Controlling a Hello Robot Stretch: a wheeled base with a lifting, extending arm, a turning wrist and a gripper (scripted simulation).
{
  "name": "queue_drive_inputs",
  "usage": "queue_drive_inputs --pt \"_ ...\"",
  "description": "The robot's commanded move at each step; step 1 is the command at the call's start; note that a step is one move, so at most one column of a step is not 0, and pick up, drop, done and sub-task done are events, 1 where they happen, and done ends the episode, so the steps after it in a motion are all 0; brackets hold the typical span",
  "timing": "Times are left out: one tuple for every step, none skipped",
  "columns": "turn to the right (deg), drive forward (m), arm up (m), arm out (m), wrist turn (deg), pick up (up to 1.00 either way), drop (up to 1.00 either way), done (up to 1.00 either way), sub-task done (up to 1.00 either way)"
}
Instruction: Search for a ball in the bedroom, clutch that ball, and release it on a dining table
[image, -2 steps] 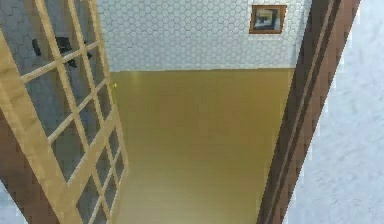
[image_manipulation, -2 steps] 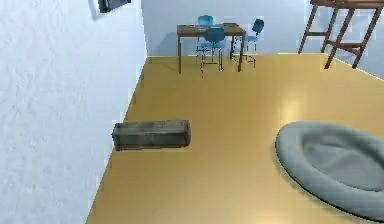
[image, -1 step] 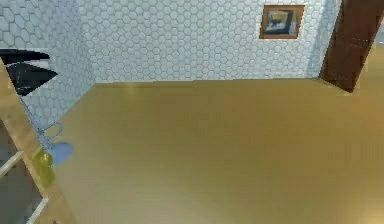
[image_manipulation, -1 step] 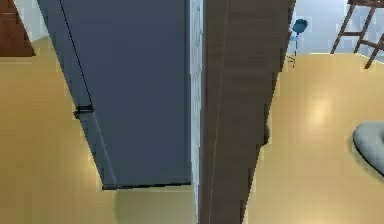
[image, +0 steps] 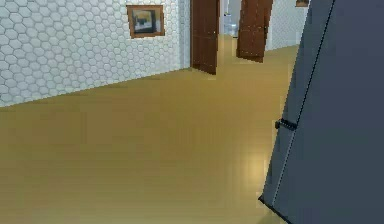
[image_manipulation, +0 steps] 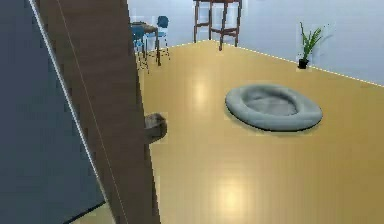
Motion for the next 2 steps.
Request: queue_drive_inputs --pt "0.0 1.0 0.0 0.0 0.0 0.0 0.0 0.0 0.0" --pt "3.0 0.0 0.0 0.0 0.0 0.0 0.0 0.0 0.0"
